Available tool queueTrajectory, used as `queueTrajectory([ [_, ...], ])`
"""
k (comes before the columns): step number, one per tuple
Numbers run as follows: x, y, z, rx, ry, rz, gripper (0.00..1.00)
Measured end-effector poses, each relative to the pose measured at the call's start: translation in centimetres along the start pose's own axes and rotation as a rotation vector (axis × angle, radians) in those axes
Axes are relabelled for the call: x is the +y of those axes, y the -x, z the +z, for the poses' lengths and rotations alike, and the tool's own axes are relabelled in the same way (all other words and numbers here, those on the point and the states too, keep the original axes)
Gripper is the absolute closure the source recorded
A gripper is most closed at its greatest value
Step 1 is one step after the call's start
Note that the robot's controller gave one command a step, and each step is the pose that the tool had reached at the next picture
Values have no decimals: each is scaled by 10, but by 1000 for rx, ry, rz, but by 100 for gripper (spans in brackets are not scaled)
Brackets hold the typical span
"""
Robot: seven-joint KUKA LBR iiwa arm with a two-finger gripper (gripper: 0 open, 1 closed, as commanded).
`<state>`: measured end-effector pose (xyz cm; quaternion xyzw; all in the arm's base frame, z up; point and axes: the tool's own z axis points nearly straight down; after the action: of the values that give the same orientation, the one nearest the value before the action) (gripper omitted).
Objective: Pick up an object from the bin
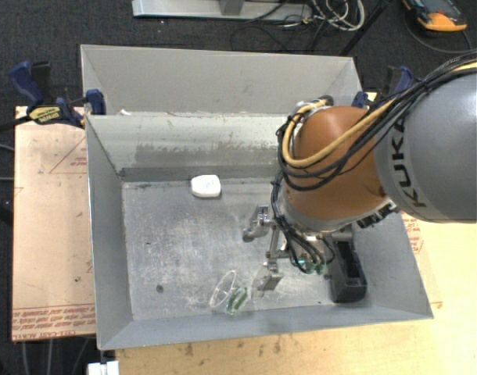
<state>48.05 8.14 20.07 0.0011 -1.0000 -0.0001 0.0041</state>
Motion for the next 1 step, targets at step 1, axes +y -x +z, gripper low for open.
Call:
queueTrajectory([
  [1,-1,2,-4,-8,1,3,0],
])
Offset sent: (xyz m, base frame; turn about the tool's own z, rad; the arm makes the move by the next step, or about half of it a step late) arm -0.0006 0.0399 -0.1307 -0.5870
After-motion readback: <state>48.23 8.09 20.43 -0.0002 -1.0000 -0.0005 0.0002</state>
